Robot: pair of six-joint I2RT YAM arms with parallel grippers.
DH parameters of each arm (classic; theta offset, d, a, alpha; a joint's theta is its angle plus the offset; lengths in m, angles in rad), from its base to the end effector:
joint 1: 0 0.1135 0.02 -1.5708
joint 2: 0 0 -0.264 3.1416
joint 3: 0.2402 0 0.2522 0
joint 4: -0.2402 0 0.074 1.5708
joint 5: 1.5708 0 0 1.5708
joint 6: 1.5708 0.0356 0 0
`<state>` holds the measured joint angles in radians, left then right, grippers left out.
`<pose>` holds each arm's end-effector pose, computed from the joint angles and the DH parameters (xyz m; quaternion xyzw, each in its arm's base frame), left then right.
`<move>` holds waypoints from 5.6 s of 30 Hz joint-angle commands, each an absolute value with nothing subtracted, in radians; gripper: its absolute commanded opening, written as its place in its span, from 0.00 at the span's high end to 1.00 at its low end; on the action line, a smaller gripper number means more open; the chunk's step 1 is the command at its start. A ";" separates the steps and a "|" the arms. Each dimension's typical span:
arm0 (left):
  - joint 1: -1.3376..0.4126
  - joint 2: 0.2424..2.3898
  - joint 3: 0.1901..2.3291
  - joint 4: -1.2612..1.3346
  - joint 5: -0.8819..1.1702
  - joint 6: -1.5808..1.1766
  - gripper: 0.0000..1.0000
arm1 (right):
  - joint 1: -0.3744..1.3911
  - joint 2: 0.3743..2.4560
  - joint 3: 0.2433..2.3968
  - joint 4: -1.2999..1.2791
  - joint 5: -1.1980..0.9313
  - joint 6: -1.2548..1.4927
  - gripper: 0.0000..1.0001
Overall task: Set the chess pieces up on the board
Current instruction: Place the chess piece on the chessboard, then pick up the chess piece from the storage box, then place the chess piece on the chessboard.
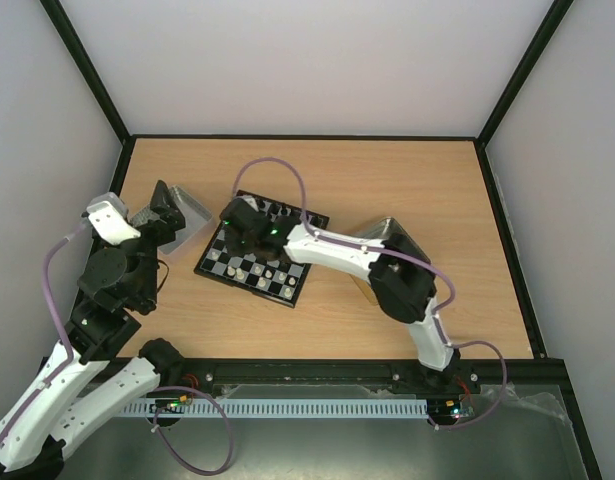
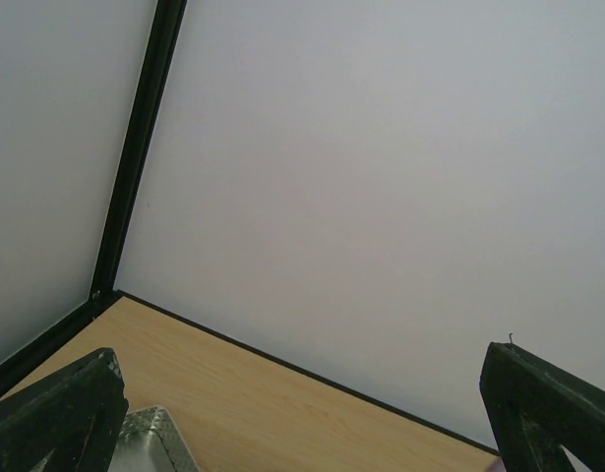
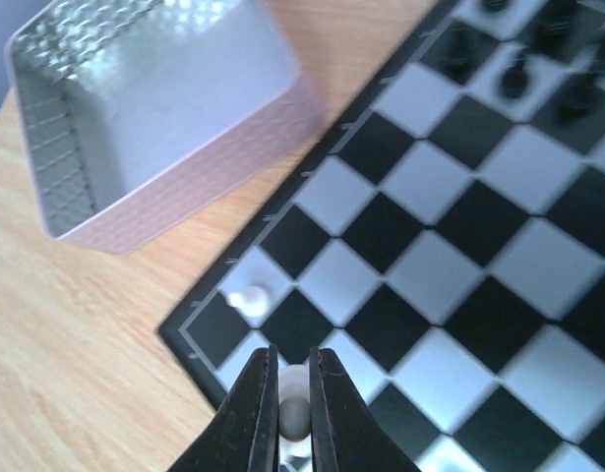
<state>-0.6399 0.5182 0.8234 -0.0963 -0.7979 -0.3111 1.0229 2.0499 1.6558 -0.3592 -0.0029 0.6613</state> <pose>0.0978 -0.0410 0.3956 -0.2028 0.6217 -0.1103 0.7485 0.2452 0.4020 0.2341 -0.1656 0.9026 0.2974 0.2637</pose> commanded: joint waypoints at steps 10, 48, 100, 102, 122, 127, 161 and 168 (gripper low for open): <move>-0.632 0.525 0.819 -0.092 -0.807 -0.312 0.00 | 1.067 2.288 1.935 -0.485 -0.083 0.595 0.92; -0.632 0.543 0.820 -0.110 -0.792 -0.322 0.01 | 1.062 2.305 2.019 -0.540 -0.008 0.574 0.76; -0.626 0.619 0.806 -0.082 -0.727 -0.359 0.00 | 0.305 1.596 0.841 -0.278 0.231 0.725 0.78; -0.627 0.618 0.805 -0.083 -0.728 -0.357 0.01 | 0.305 1.609 0.845 -0.277 0.239 0.723 0.79; -0.626 0.618 0.802 -0.086 -0.732 -0.360 0.01 | 0.305 1.628 0.868 -0.273 0.270 0.672 0.95; -0.625 0.618 0.800 -0.086 -0.729 -0.365 0.01 | 0.305 1.547 0.866 -0.266 0.202 0.652 0.96; -0.617 0.608 0.771 -0.063 -0.748 -0.353 0.01 | 0.895 1.878 1.412 -0.231 -0.093 0.673 0.94; -0.616 0.592 0.758 -0.059 -0.762 -0.342 0.01 | 0.964 2.026 1.551 -0.235 -0.156 0.674 0.93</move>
